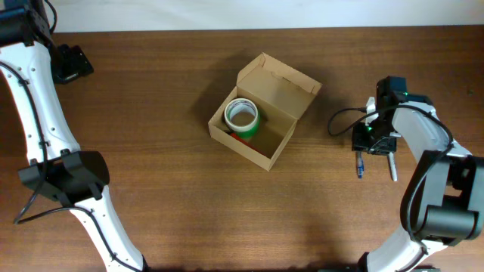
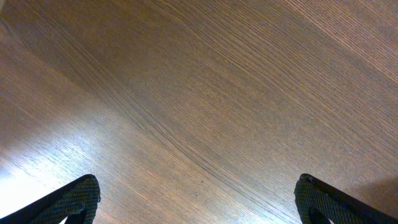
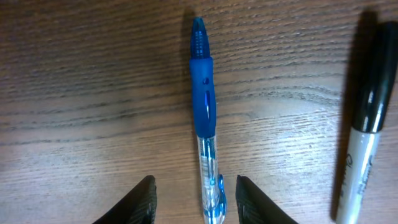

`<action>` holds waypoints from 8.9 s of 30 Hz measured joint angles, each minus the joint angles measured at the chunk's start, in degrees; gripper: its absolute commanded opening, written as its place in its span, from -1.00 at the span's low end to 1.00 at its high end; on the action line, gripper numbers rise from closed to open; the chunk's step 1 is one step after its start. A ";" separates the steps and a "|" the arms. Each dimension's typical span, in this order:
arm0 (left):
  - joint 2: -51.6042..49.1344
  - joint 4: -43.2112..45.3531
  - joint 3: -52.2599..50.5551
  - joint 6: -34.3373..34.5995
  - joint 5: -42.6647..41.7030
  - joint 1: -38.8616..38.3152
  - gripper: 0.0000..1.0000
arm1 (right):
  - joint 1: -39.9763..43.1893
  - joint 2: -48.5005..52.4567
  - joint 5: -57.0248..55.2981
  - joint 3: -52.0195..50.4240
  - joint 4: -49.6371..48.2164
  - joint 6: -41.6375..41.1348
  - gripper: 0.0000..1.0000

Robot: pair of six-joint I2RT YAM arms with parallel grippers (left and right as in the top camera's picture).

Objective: Pack container
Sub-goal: 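Grasp the blue pen with the right gripper and lift, then carry the blue pen into the box and release it, then move the right gripper back over the black marker, then grasp the black marker with the right gripper and lift, then lower the black marker into the box beside the cutter, release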

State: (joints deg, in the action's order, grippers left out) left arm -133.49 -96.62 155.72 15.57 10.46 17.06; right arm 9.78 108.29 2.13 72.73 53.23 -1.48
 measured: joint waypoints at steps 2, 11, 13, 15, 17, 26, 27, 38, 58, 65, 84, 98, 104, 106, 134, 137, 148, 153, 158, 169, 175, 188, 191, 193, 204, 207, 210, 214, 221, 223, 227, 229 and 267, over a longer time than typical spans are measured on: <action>0.00 0.00 0.00 0.00 0.00 0.00 1.00 | 0.00 0.72 0.02 0.00 -0.31 -0.33 -0.18; 0.00 0.00 0.00 -0.02 0.00 0.00 1.00 | 0.00 2.73 0.15 0.00 -2.05 -1.38 -0.16; 0.00 0.00 0.00 -0.02 0.00 0.00 0.99 | 0.00 2.80 0.13 0.00 -2.14 -1.38 -0.17; 0.00 0.00 0.00 0.00 0.00 0.00 1.00 | 0.00 3.06 0.13 0.00 -2.14 -1.27 -0.17; 0.00 0.00 0.00 0.00 0.00 0.00 1.00 | 0.00 3.65 0.13 0.00 -2.10 -1.14 -0.18; 0.00 0.00 0.00 0.00 0.00 0.00 1.00 | 0.00 4.92 -0.33 0.13 -1.07 4.37 -0.56; 0.00 0.00 0.00 0.00 0.00 0.00 1.00 | 0.00 4.92 -0.42 0.13 -0.85 5.03 -0.64; 0.00 0.00 0.00 0.00 0.00 0.00 1.00 | 0.00 5.18 9.20 2.14 3.30 7.93 -0.83; 0.00 0.00 -0.02 0.00 0.00 0.00 1.00 | -16.85 -1.03 7.72 59.30 28.89 7.89 -0.93; 0.00 0.00 -0.02 0.00 0.00 0.00 0.99 | -30.71 0.39 0.87 61.16 27.87 10.56 -0.92; 0.00 0.00 0.00 -0.02 0.00 0.00 1.00 | -37.73 22.05 4.11 61.20 29.75 20.68 -0.92; 0.00 0.00 -0.02 0.00 0.00 0.00 1.00 | -39.50 22.29 6.73 54.55 29.53 17.73 -0.92; 0.00 0.00 -0.02 -0.02 0.00 0.00 0.99 | -39.58 22.29 8.02 51.71 29.51 17.46 -0.92; 0.00 0.00 -0.02 0.00 0.00 0.00 1.00 | -39.91 22.29 8.15 50.97 29.49 17.31 -0.93; 0.00 0.00 -0.02 0.00 0.02 0.00 1.00 | -43.89 22.29 8.50 45.16 23.89 17.14 -0.92; 0.00 0.00 0.00 0.00 0.00 0.00 0.99 | -43.89 22.29 8.48 42.01 23.32 17.16 -0.92; 0.00 0.00 -0.02 0.00 0.00 0.00 0.99 | -43.89 22.29 8.50 40.61 22.25 17.27 -0.49; 0.00 0.00 -0.02 -0.02 0.00 0.00 1.00 | -43.85 22.29 8.50 40.61 22.25 17.31 -0.38; 0.00 0.00 -0.02 -0.02 0.00 0.00 1.00 | -43.85 22.29 8.50 41.68 22.82 17.27 -0.36; 0.00 0.00 0.00 -0.02 0.00 0.00 0.99 | -43.58 22.12 2.71 67.12 33.94 15.17 -0.37; 0.00 0.00 0.00 -0.02 0.00 0.00 1.00 | -39.82 17.42 -1.97 74.12 38.23 13.51 -0.27; 0.00 0.00 -0.04 -0.02 0.00 0.02 1.00 | -6.62 -29.24 -8.68 32.87 19.17 13.31 0.49; 0.00 0.00 -0.04 0.00 0.00 0.00 1.00 | 3.41 -37.07 -8.46 18.58 13.00 15.78 0.61; 0.00 0.00 -0.04 0.00 0.00 0.00 1.00 | 8.20 -38.38 -6.84 10.58 9.07 18.25 0.61; 0.00 0.00 -0.04 -0.02 0.00 0.00 1.00 | 15.06 -22.49 -2.03 -5.40 -2.32 27.65 0.47; 0.00 -0.02 -0.04 -0.02 0.00 0.00 1.00 | 15.06 -16.96 -1.77 -5.40 -3.72 28.15 0.45; 0.00 0.00 -0.04 0.00 0.00 0.00 1.00 | 15.06 -12.57 -1.60 -5.42 -5.03 28.61 0.40; 0.00 0.00 -0.04 -0.02 0.00 0.00 1.00 | 15.28 -9.14 -1.60 -5.40 -6.49 28.96 0.37; 0.00 0.00 -0.04 -0.02 0.00 0.00 1.00 | 15.43 -3.54 -1.60 -5.40 -7.93 28.65 0.27; 0.00 0.00 -0.04 -0.02 0.00 0.00 1.00 | 15.43 -2.43 -1.60 -5.40 -8.39 28.17 0.22; 0.00 0.00 -0.04 -0.02 0.00 0.00 1.00 | 15.43 -0.83 -1.60 -5.40 -9.25 27.15 0.14; 0.00 0.00 -0.04 -0.02 0.00 0.00 0.99 | 15.43 -0.22 -1.60 -5.40 -10.08 26.86 0.10; 0.00 0.00 -0.04 0.00 0.00 0.00 1.00 | -15.85 -5.31 11.34 56.78 35.06 7.45 -0.92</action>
State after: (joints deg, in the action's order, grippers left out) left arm -133.49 -96.62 155.68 15.57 10.46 17.06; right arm -6.07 102.98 13.47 129.51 88.29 5.98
